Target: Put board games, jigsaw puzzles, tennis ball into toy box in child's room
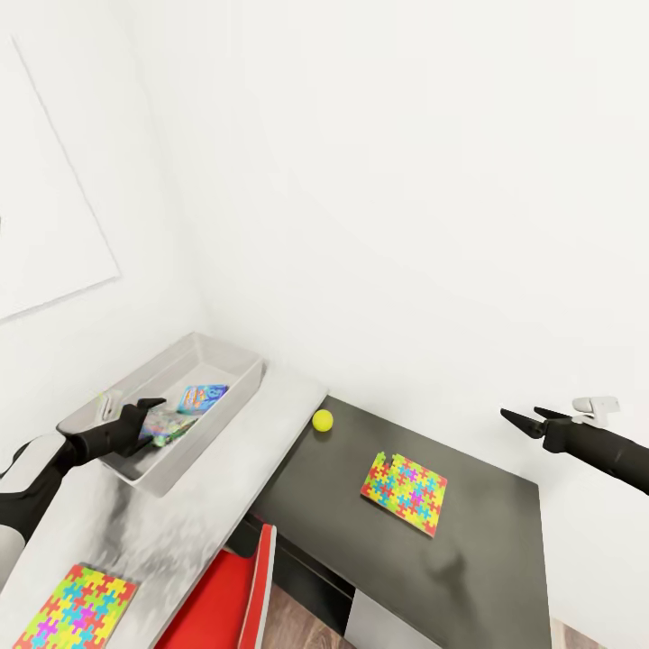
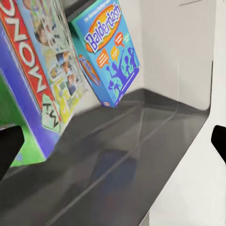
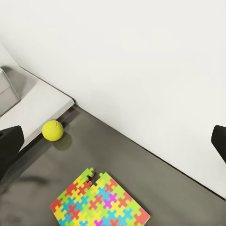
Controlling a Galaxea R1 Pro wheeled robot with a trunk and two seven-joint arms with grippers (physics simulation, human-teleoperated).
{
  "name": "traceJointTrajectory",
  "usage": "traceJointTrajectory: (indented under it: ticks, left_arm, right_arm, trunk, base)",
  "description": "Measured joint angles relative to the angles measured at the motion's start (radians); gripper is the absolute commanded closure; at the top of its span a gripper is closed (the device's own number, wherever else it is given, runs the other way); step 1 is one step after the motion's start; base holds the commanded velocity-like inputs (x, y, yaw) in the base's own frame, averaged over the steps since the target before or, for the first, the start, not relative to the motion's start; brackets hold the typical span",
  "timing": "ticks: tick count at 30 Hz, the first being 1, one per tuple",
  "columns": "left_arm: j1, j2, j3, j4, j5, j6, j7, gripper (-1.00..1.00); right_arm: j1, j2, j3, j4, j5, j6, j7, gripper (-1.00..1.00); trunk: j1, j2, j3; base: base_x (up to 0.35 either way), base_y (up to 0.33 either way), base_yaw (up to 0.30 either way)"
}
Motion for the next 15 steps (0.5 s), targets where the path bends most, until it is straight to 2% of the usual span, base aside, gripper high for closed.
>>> traceJointTrajectory:
  ticks: [8, 15]
  left_arm:
    - [0.003, 0.003, 0.004, 0.0, 0.001, 0.003, 0.002, -1.0]
    - [0.004, 0.03, 0.006, -0.026, 0.012, 0.014, -0.004, -1.0]
  right_arm:
    - [0.0, 0.0, 0.0, 0.0, 0.0, 0.0, 0.0, -1.0]
    - [0.0, 0.0, 0.0, 0.0, 0.0, 0.0, 0.0, -1.0]
  trunk:
    - [0.0, 0.0, 0.0]
    - [0.0, 0.0, 0.0]
  base:
    - [0.0, 0.0, 0.0]
    - [0.0, 0.0, 0.0]
